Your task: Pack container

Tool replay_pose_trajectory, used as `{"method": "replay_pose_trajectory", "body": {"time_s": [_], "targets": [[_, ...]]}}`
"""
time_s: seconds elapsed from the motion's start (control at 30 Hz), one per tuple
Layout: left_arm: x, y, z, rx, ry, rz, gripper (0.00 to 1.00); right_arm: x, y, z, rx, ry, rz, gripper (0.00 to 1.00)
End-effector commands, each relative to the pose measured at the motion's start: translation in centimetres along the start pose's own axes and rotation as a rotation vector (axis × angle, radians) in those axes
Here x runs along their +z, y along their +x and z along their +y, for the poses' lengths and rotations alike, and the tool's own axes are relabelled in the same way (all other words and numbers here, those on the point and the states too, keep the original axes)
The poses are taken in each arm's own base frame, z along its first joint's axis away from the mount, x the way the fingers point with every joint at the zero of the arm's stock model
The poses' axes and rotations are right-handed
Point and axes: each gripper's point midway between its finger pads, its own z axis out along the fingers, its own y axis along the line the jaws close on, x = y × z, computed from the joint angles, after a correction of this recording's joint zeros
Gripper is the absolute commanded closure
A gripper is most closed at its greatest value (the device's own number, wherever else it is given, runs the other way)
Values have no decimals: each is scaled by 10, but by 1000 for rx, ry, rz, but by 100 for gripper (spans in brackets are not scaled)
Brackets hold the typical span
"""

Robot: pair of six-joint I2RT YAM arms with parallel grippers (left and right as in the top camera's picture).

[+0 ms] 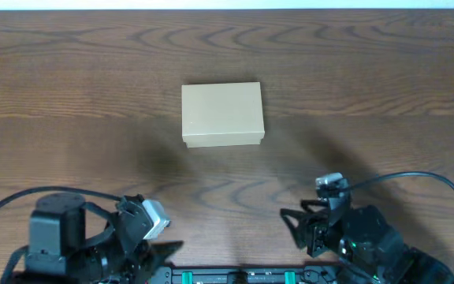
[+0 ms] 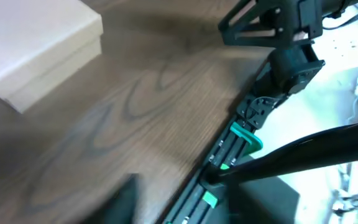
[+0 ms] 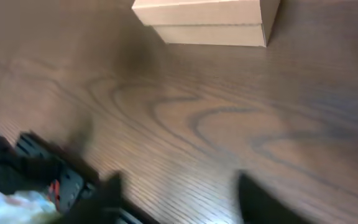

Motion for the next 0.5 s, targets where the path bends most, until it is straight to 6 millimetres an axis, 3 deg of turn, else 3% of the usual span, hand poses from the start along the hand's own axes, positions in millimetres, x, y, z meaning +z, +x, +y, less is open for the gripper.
{"method": "replay_pose_trajectory", "body": {"time_s": [0.0, 0.07, 0.4, 0.47], "targets": [[6, 5, -1, -44, 31, 8, 5, 10, 3, -7, 143, 16, -15, 1], [7, 7, -1, -53, 31, 15, 5, 16, 5, -7, 229, 12, -20, 1], [0, 29, 44, -53, -236, 137, 5, 15, 33, -29, 229, 111, 84, 1], [0, 29, 44, -52, -236, 136, 5, 15, 35, -30, 229, 117, 90, 1]]}}
